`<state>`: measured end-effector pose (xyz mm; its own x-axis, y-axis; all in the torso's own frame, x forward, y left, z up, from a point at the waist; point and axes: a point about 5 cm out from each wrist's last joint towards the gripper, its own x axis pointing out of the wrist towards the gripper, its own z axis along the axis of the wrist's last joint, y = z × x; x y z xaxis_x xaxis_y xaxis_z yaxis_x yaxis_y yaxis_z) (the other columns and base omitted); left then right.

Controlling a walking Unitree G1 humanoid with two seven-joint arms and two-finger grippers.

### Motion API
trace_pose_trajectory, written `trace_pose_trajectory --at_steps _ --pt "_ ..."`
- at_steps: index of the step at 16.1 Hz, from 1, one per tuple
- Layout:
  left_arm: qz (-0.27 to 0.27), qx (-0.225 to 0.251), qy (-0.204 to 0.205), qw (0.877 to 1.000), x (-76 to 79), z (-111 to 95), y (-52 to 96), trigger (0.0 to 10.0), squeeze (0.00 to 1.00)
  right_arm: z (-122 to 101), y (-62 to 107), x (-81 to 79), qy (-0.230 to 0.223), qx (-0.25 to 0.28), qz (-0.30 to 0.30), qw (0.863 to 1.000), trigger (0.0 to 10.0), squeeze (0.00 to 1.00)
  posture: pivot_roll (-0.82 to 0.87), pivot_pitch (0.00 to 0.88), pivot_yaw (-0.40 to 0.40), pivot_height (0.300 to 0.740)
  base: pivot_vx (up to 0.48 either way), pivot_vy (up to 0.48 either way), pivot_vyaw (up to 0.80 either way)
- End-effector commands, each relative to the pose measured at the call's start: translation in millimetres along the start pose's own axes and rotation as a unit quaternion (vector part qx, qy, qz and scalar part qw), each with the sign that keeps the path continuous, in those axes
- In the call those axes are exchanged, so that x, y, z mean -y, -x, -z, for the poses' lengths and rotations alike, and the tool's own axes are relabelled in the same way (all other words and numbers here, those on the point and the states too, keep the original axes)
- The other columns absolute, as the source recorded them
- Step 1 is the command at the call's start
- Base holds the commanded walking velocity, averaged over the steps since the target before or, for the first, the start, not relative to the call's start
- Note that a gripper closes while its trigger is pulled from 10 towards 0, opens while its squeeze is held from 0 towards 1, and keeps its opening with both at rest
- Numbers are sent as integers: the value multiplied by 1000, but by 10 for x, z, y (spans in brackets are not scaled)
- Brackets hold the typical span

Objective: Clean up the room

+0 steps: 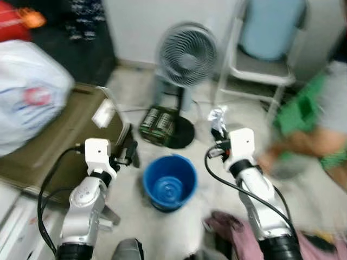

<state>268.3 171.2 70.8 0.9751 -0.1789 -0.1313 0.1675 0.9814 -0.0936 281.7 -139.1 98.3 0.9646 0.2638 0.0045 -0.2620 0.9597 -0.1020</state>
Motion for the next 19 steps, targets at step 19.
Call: trace_pose_trajectory --at_steps 19 --pt "185 -25 -141 972 107 -11 264 10000 0 362 -99 153 6 -175 96 980 10000 0 -12 155 -38 740 54 0 110"
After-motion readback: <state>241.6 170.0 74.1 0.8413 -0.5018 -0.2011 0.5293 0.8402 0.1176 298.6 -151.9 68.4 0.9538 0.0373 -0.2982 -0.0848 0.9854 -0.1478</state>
